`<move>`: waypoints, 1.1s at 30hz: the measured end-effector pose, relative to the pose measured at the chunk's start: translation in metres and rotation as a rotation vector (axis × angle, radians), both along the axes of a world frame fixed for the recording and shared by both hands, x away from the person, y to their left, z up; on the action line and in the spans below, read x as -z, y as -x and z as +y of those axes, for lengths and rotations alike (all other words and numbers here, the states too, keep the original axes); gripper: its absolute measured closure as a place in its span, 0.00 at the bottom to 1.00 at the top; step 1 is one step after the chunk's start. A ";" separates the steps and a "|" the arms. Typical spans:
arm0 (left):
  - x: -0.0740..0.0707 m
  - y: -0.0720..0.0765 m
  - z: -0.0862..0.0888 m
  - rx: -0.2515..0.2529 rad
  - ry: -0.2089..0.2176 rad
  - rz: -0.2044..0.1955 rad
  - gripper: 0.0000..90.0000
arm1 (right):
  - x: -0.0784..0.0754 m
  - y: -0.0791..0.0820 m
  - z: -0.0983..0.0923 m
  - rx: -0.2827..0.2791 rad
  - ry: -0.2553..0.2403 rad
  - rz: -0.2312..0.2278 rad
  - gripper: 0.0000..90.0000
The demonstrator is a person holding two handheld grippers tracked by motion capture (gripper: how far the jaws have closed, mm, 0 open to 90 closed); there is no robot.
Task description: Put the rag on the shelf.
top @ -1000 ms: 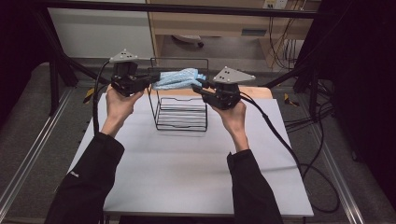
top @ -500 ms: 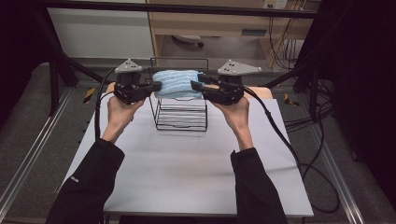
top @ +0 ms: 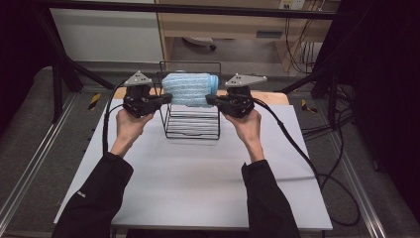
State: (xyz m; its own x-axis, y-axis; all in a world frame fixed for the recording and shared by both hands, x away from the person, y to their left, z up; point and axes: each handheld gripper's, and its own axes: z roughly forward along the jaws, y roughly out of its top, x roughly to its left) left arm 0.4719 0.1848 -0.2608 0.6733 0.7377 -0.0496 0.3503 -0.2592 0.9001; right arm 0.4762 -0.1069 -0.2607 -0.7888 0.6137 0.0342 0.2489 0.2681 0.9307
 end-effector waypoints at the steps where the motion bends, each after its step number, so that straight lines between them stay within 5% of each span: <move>1: 0.002 0.000 -0.001 0.004 0.003 0.006 0.99 | 0.002 -0.001 0.000 0.002 -0.001 0.001 1.00; 18: 0.017 -0.017 -0.005 -0.065 0.030 0.003 0.99 | 0.022 -0.017 0.006 0.077 -0.004 -0.036 0.96; 26: 0.013 -0.008 0.000 -0.054 0.029 -0.010 0.97 | 0.018 -0.008 0.004 0.063 -0.004 -0.064 0.89; 33: 0.004 0.003 0.006 -0.033 0.068 -0.018 0.91 | 0.009 0.002 -0.001 0.052 -0.040 -0.070 0.82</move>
State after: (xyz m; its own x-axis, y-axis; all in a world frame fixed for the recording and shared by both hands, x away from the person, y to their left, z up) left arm 0.4687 0.1907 -0.2644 0.6501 0.7547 -0.0884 0.3412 -0.1860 0.9214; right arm 0.4741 -0.1074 -0.2695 -0.7574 0.6529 0.0055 0.1951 0.2184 0.9562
